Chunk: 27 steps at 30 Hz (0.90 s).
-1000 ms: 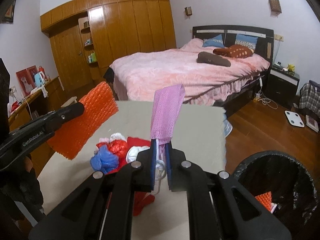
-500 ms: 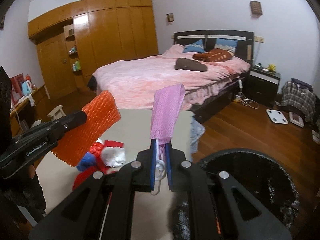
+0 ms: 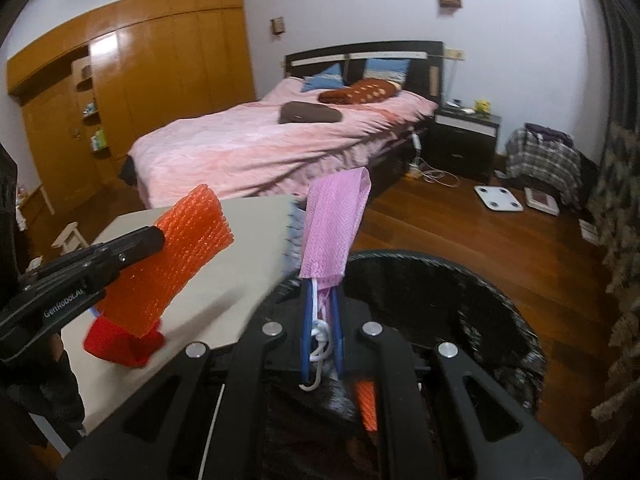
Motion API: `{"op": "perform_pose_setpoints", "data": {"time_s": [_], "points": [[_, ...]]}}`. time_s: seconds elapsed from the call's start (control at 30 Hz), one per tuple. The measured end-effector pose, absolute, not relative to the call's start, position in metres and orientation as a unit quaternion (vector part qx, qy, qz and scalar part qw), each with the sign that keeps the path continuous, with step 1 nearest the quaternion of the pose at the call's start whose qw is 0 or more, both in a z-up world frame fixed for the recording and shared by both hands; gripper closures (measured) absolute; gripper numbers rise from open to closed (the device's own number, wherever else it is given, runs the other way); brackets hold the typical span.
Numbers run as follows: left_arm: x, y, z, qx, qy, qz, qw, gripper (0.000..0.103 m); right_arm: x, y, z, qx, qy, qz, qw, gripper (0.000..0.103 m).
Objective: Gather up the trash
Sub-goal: 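Move both tools over the bin and release the mask and foam net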
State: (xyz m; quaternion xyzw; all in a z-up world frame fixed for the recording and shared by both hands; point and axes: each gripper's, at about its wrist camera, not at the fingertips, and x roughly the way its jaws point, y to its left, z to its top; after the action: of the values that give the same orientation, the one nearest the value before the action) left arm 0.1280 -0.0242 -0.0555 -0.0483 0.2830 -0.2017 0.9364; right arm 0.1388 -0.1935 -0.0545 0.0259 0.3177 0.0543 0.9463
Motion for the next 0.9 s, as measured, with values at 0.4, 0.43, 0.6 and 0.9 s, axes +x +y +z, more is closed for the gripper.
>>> {"op": "perform_pose_setpoints", "data": {"time_s": [0.4,0.43,0.6,0.9], "points": [[0.141,-0.099,-0.078,-0.037,0.298,-0.268,0.915,0.093,0.126,-0.251,-0.087,0.039,0.339,-0.003,0.940,0.095],[0.142,-0.103,-0.080,-0.036,0.299,-0.271,0.914,0.093,0.126,-0.254,-0.090,0.041,0.341,-0.006,0.939,0.095],[0.150,-0.119,-0.089,-0.036,0.316,-0.289,0.903,0.077,0.126,-0.264,-0.099,0.043,0.350,-0.020,0.936,0.084],[0.150,-0.090,-0.087,-0.032,0.311,-0.252,0.916,0.047,0.119,-0.274,-0.100,0.044,0.335,-0.044,0.940,0.017]]}}
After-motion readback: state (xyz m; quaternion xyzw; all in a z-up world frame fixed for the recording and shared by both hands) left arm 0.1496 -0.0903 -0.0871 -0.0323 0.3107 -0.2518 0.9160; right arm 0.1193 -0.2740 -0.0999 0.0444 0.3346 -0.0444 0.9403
